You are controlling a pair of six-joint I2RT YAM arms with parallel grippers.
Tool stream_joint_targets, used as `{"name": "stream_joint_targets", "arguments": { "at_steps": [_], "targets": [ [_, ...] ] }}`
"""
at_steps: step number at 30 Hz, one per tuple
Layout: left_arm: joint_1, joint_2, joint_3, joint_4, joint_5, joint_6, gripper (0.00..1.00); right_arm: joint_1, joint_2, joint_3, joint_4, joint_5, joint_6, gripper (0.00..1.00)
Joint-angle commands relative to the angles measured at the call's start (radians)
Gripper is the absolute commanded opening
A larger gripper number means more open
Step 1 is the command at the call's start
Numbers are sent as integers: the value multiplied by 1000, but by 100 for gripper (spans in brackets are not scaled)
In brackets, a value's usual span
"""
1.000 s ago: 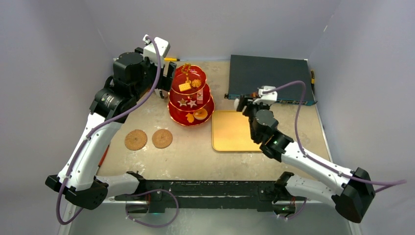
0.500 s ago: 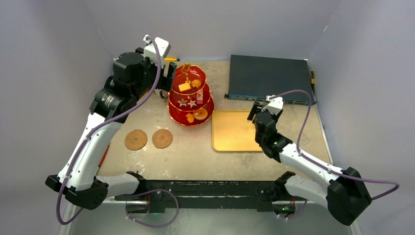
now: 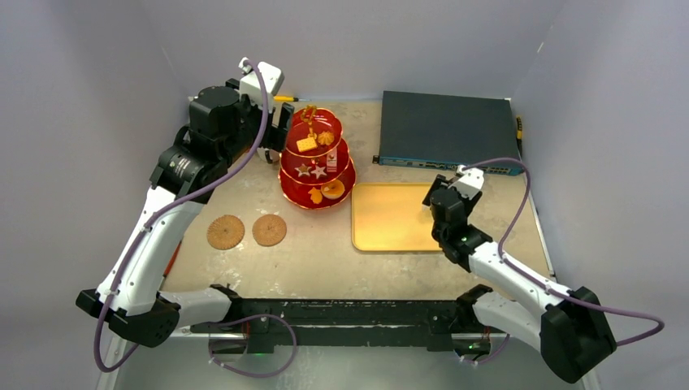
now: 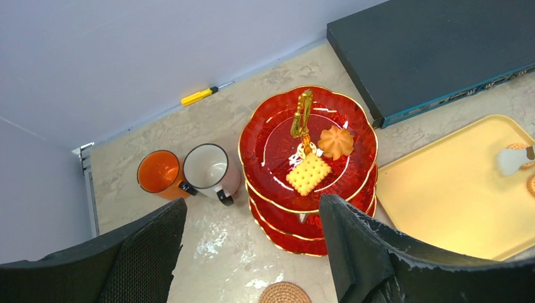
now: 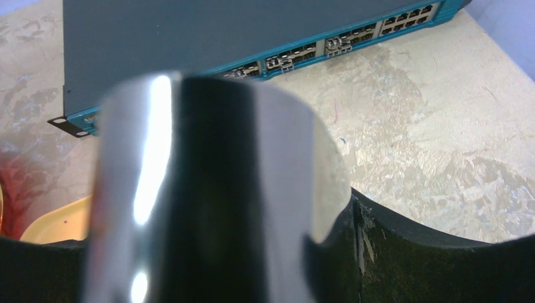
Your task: Serve the afternoon tea
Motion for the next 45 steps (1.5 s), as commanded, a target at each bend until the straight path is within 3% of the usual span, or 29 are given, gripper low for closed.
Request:
{"name": "stream_joint_targets", "arguments": {
  "at_steps": [1,17,45],
  "targets": [
    [7,2,17,32,9,7,77,-10,-31,-9,-19,42,30,70],
    [7,9,37,31,7,8,77,-78,6,-17,58,27,-19,71],
    [8,4,40,40,-5,21,77,-84,79,29,41,-32,31,67]
  ]
}}
